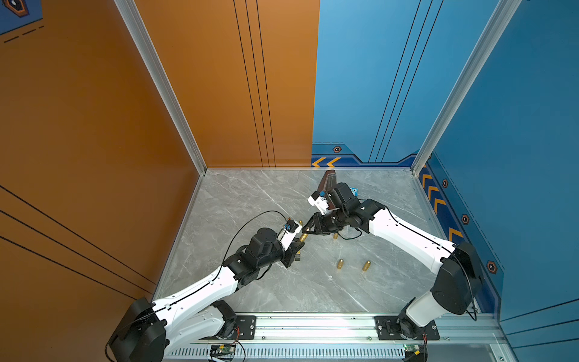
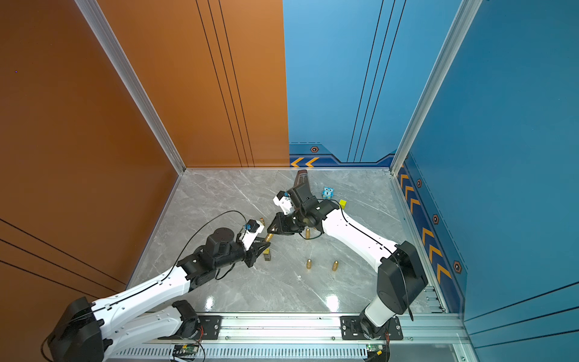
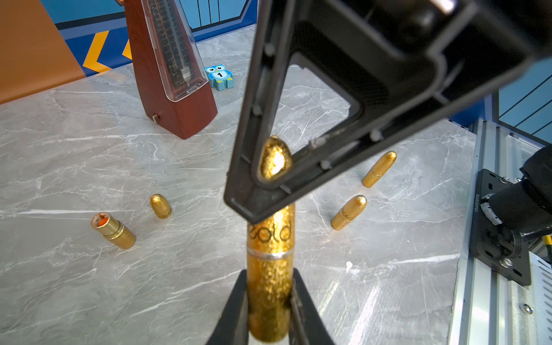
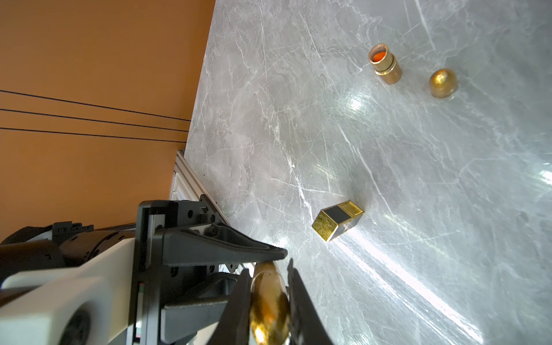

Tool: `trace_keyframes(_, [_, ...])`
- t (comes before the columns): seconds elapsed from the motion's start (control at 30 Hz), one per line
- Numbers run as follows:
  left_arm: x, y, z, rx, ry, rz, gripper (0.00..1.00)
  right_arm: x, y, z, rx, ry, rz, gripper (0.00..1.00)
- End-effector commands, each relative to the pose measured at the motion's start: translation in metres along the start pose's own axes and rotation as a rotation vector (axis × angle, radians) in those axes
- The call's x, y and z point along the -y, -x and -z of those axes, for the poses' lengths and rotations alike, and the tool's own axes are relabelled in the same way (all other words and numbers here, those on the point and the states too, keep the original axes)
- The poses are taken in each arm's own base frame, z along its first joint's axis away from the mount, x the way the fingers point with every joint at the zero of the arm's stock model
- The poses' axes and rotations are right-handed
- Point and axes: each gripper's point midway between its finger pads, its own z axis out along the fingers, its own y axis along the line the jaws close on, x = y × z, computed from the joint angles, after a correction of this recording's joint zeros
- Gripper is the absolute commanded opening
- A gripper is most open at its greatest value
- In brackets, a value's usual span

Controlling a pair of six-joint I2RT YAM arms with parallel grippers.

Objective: Open the lipstick cap
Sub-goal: Open the cover of the lipstick, then place the cover at the center of the board.

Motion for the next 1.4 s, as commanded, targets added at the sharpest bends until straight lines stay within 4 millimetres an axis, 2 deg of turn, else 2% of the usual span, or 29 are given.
trace_keyframes(0.0, [-0.011, -0.018, 0.007, -0.079, 0.07, 0.032, 0.0, 0.011, 0.017, 0.018, 0.079, -0.04, 0.004, 0.16])
trace_keyframes(0.37, [-0.014, -0.029, 0.012, -0.12, 0.097, 0.028, 0.0, 0.009, 0.023, 0.027, 0.102, -0.015, -0.018, 0.16])
trace_keyframes(0.47, [-0.018, -0.025, 0.018, -0.091, 0.121, 0.035, 0.0, 0.024, 0.024, 0.023, 0.115, -0.074, -0.027, 0.16])
trace_keyframes(0.77, [-0.036, -0.023, 0.038, -0.002, 0.219, 0.069, 0.0, 0.081, 0.026, -0.023, 0.116, -0.402, 0.043, 0.16])
trace_keyframes(0.9, [-0.046, -0.028, 0.043, 0.011, 0.264, 0.087, 0.0, 0.09, 0.024, -0.05, 0.11, -0.526, 0.134, 0.15])
trace_keyframes(1.1, [-0.054, -0.033, 0.049, 0.045, 0.289, 0.116, 0.0, 0.108, 0.026, -0.081, 0.107, -0.619, 0.177, 0.14])
trace_keyframes(1.37, [-0.062, -0.035, 0.055, 0.069, 0.317, 0.137, 0.0, 0.124, 0.033, -0.102, 0.11, -0.669, 0.192, 0.13])
